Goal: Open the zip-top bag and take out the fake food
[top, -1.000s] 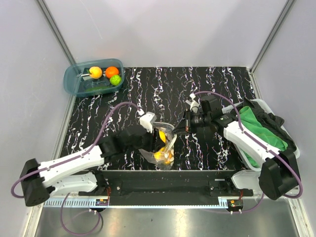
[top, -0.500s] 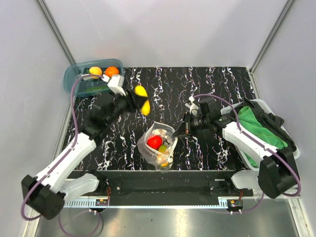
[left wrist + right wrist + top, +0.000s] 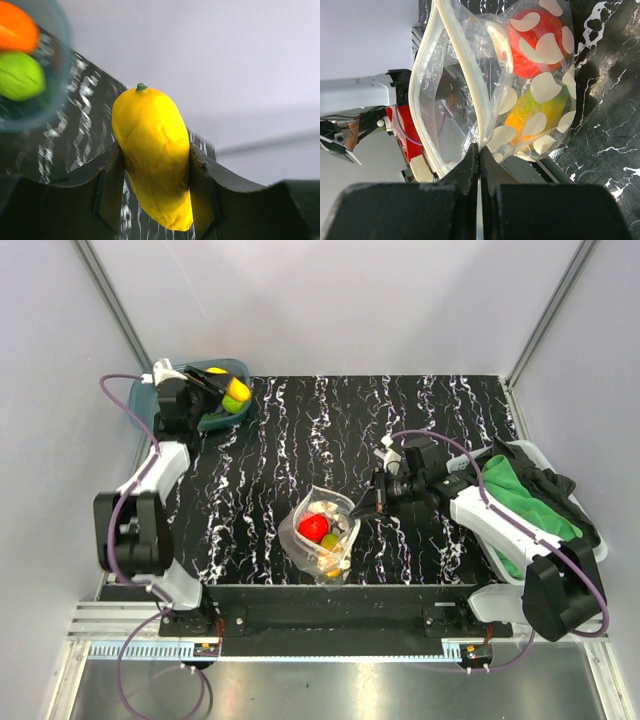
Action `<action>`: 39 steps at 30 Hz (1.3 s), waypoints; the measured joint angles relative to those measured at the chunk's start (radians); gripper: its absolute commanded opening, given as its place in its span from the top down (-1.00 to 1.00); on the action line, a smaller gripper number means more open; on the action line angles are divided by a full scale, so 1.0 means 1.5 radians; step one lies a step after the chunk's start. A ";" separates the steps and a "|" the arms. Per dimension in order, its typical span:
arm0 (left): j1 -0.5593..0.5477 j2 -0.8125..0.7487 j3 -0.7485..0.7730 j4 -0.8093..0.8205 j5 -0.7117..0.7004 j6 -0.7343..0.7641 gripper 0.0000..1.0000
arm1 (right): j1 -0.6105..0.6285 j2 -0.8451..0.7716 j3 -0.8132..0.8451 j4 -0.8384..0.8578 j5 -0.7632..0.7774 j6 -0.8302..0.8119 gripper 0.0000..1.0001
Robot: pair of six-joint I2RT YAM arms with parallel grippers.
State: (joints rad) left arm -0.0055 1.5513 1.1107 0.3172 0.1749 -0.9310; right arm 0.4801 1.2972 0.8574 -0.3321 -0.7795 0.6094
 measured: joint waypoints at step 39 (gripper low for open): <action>-0.211 -0.242 -0.106 -0.273 0.051 0.184 0.00 | -0.030 0.020 0.033 -0.038 0.000 -0.046 1.00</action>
State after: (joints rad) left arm -0.3214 1.1877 0.9516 -0.0917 0.2516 -0.6556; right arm 0.4358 1.3266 0.9070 -0.3897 -0.7799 0.5404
